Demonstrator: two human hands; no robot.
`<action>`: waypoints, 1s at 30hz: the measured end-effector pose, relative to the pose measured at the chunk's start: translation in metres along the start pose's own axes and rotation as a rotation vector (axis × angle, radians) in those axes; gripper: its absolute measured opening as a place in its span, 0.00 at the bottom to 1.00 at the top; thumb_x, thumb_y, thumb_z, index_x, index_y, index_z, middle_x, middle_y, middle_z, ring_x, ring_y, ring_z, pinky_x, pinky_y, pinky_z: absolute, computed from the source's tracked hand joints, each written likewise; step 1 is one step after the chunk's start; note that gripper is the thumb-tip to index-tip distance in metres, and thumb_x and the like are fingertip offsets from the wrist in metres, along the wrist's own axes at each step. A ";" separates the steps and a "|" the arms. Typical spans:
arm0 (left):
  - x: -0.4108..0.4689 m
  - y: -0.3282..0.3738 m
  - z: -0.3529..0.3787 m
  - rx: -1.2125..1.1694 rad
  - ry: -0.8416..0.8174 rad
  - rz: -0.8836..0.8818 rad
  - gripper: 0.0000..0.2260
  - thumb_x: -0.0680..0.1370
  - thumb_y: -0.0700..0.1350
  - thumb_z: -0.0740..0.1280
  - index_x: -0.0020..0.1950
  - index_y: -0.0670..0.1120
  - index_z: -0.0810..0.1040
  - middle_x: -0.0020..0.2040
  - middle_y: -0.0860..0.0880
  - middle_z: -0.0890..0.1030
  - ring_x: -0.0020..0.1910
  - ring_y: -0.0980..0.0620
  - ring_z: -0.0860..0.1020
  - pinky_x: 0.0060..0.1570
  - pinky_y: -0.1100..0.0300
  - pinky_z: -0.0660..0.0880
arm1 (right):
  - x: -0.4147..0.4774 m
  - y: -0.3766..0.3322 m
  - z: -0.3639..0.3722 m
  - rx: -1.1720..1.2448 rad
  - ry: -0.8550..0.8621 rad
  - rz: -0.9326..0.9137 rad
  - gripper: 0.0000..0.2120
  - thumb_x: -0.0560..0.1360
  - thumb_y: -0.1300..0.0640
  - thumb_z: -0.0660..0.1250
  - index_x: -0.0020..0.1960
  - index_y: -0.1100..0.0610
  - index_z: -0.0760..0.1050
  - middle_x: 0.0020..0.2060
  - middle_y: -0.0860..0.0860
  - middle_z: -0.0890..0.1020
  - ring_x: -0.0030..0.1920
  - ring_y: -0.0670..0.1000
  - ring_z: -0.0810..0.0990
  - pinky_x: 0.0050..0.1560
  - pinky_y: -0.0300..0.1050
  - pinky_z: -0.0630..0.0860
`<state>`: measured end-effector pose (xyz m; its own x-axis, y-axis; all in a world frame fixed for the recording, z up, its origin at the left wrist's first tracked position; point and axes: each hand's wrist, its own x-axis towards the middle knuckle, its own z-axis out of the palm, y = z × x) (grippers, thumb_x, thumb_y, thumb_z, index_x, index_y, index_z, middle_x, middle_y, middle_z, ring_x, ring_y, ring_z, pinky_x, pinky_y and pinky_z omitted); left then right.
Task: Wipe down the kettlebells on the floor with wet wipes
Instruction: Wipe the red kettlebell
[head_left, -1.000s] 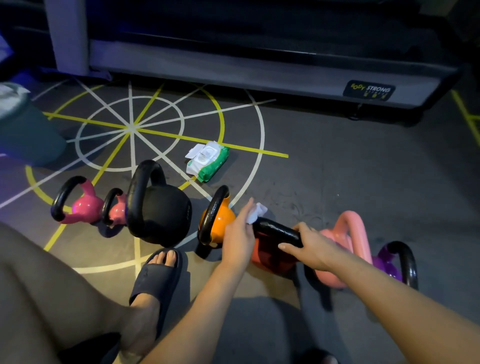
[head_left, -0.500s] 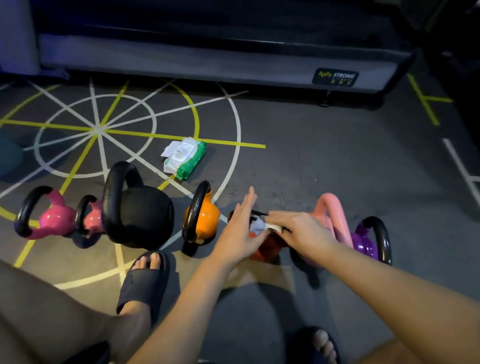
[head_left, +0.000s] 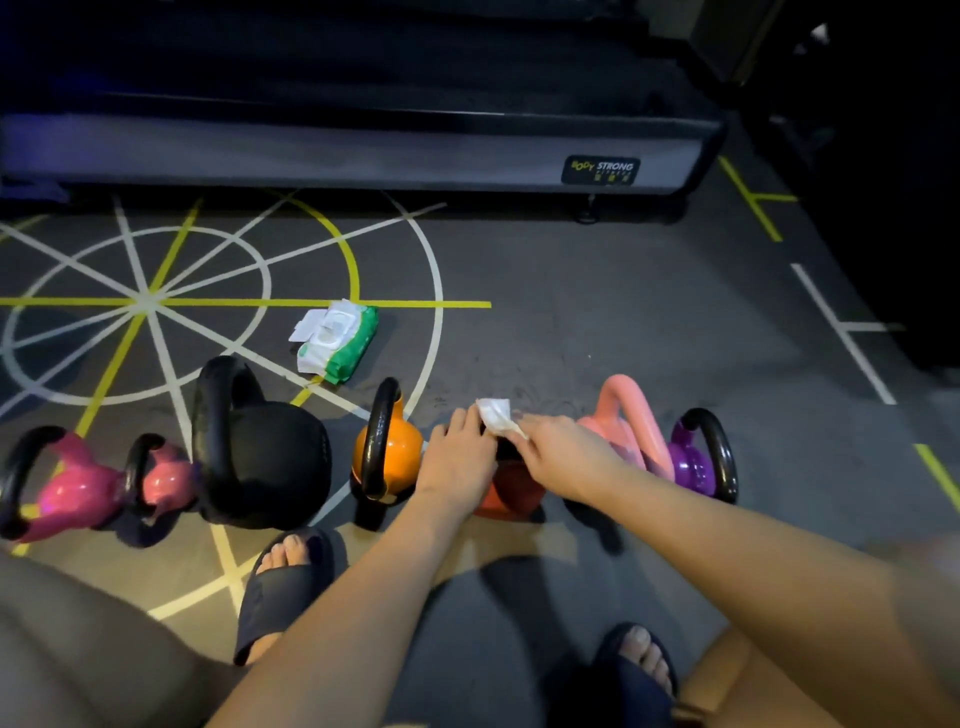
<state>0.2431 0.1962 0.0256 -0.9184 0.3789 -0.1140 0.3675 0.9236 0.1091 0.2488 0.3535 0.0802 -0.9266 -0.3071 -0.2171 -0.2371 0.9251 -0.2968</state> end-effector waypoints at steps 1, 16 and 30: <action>-0.002 -0.001 0.000 0.004 0.009 -0.007 0.18 0.82 0.49 0.63 0.72 0.46 0.69 0.68 0.44 0.68 0.66 0.43 0.67 0.60 0.49 0.70 | 0.001 0.004 -0.003 -0.048 -0.053 0.081 0.15 0.83 0.51 0.54 0.61 0.56 0.75 0.58 0.56 0.81 0.58 0.61 0.80 0.51 0.52 0.76; -0.057 -0.042 0.029 -0.122 0.059 -0.205 0.18 0.78 0.50 0.69 0.66 0.47 0.71 0.61 0.48 0.72 0.61 0.46 0.71 0.52 0.54 0.75 | -0.001 0.011 0.067 1.105 0.248 0.790 0.14 0.73 0.40 0.70 0.44 0.51 0.83 0.43 0.47 0.86 0.47 0.50 0.84 0.49 0.46 0.80; -0.065 -0.050 0.041 -0.060 0.011 -0.234 0.17 0.79 0.46 0.67 0.67 0.44 0.72 0.58 0.46 0.73 0.55 0.46 0.70 0.54 0.55 0.73 | -0.015 -0.040 0.087 1.431 0.523 0.762 0.09 0.69 0.51 0.76 0.49 0.45 0.86 0.46 0.41 0.87 0.49 0.40 0.82 0.52 0.35 0.74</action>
<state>0.2907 0.1272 -0.0130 -0.9791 0.1543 -0.1324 0.1357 0.9809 0.1393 0.2973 0.3022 0.0147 -0.7568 0.4485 -0.4754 0.4343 -0.1984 -0.8786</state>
